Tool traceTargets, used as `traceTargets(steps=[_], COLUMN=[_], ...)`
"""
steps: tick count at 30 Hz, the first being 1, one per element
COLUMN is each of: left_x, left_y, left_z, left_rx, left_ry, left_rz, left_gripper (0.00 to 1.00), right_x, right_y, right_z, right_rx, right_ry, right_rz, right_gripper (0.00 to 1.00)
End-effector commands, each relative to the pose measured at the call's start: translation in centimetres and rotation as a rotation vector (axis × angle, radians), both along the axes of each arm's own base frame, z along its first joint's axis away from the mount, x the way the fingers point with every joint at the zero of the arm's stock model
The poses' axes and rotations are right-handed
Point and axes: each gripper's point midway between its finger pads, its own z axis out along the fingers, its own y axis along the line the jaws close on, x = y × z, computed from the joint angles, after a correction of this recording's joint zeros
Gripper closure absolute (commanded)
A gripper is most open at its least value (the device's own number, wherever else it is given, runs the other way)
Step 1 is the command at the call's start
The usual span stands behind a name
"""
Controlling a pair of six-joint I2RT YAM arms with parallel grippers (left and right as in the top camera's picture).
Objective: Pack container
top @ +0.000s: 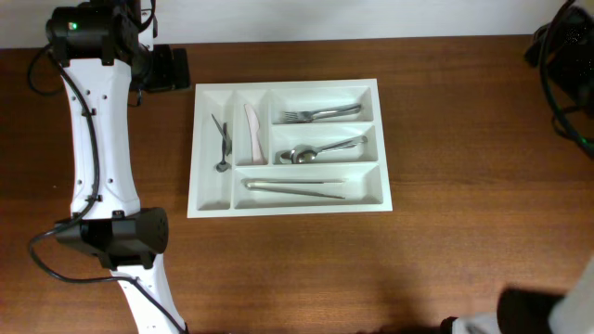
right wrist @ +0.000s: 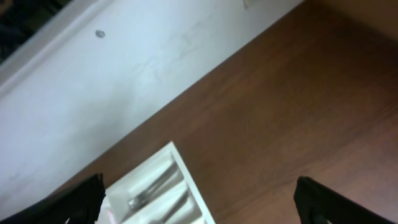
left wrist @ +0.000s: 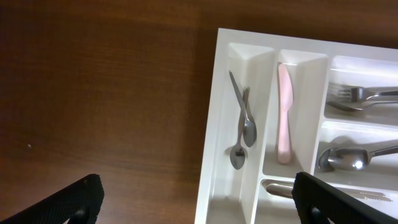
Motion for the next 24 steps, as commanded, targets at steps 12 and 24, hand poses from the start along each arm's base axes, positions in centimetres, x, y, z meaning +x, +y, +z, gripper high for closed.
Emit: traceTargets(steps=[12,24], left_x=[0.0,0.0], left_y=[0.1,0.1], left_z=[0.5,0.5], left_rx=[0.003,0.003], left_ry=[-0.014,-0.013], left_rz=[0.009,0.009], left_gripper=[0.01,0.01], right_x=[-6.9,-8.6], right_y=[1.4,5.8], right_z=[-6.7,-18.4], right_rx=[-0.043,-0.323], right_ry=[-0.340,-0.383], right_rz=[0.010,0.281], right_gripper=[0.01,0.01])
